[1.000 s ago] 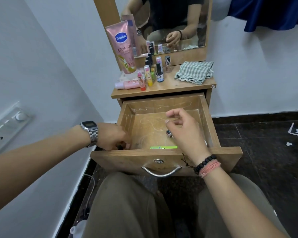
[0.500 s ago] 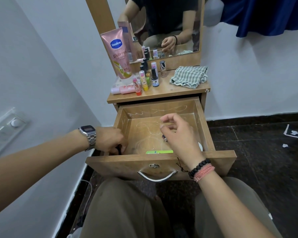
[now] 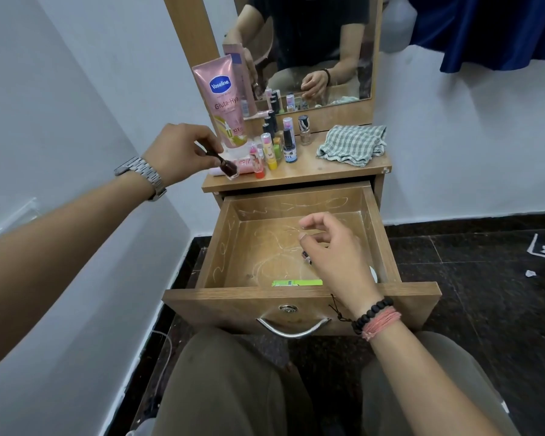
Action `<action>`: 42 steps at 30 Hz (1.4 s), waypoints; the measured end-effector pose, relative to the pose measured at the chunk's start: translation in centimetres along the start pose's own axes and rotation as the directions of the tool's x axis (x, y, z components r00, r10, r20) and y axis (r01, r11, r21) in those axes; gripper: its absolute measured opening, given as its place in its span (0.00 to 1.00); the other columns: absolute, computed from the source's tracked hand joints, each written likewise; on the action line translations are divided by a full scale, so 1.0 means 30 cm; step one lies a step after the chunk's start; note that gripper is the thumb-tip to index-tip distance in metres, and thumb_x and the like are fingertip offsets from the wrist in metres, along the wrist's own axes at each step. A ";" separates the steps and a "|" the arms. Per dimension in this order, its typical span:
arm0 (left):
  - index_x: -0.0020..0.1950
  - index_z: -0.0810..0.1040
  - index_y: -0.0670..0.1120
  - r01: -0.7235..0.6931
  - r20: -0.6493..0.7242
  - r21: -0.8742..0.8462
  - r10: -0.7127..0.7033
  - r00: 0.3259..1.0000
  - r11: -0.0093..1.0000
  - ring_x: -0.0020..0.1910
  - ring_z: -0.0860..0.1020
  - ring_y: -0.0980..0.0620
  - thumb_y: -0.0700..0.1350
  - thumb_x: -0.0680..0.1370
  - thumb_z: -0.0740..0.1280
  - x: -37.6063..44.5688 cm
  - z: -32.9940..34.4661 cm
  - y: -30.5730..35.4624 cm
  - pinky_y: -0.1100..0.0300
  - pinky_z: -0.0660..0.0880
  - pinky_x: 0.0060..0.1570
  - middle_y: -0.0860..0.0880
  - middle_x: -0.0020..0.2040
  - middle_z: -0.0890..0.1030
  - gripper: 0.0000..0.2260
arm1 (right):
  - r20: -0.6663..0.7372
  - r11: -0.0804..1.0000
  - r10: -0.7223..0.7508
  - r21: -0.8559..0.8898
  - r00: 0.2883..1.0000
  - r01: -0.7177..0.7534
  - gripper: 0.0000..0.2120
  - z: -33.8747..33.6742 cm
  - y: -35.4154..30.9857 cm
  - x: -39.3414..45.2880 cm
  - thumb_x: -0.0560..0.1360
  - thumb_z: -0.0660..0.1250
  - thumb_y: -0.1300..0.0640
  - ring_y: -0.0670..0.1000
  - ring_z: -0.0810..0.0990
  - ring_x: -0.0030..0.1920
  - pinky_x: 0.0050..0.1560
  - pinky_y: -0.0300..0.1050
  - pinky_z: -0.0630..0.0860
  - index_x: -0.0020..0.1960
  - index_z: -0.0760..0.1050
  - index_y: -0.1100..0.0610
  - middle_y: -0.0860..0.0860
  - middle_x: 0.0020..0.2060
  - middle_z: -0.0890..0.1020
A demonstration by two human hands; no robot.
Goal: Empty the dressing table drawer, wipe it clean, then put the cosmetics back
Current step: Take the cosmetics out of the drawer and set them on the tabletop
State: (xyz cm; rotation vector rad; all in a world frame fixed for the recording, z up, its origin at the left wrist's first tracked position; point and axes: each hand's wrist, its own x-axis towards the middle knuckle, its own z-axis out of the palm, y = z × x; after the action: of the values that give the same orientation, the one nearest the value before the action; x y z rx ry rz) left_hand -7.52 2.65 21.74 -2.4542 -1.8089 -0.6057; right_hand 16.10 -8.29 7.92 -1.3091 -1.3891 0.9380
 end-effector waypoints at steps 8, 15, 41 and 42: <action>0.48 0.81 0.46 0.188 -0.037 -0.012 -0.188 0.981 0.982 0.42 0.80 0.51 0.40 0.72 0.73 0.071 0.066 -0.099 0.59 0.74 0.47 0.47 0.49 0.83 0.07 | 0.002 1.000 -0.001 -0.015 1.000 0.001 0.04 -0.005 0.001 0.001 0.76 0.66 0.53 0.40 0.79 0.49 0.49 0.51 0.81 0.49 0.75 0.45 0.38 0.48 0.80; 0.50 0.81 0.44 0.217 -0.028 -0.004 -0.217 0.976 0.976 0.45 0.81 0.48 0.40 0.72 0.73 0.085 0.113 -0.112 0.59 0.73 0.46 0.46 0.50 0.82 0.08 | 0.009 1.000 -0.002 -0.009 1.000 0.002 0.04 -0.007 -0.002 0.000 0.76 0.66 0.53 0.40 0.79 0.49 0.49 0.50 0.81 0.49 0.74 0.45 0.37 0.49 0.80; 0.65 0.75 0.50 -0.319 0.673 -0.210 0.374 0.638 0.924 0.53 0.76 0.57 0.47 0.75 0.70 -0.228 0.416 0.175 0.65 0.72 0.50 0.54 0.61 0.77 0.18 | -0.153 0.943 0.076 0.333 0.985 -0.021 0.04 -0.015 0.003 0.015 0.78 0.63 0.52 0.46 0.80 0.53 0.57 0.54 0.78 0.53 0.75 0.46 0.45 0.51 0.81; 0.65 0.75 0.49 -0.316 0.691 -0.213 0.371 0.620 0.924 0.53 0.76 0.57 0.45 0.76 0.69 -0.233 0.428 0.178 0.62 0.74 0.52 0.54 0.60 0.78 0.17 | -0.150 0.948 0.069 0.318 0.986 -0.018 0.04 -0.014 0.005 0.015 0.78 0.64 0.52 0.46 0.80 0.53 0.57 0.53 0.78 0.53 0.75 0.46 0.45 0.51 0.81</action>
State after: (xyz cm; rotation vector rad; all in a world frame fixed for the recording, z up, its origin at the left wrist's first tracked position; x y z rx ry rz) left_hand -0.59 -2.21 8.66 -3.2584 -1.3498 0.4239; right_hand 16.57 -7.87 7.94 -1.1464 -1.0412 1.0154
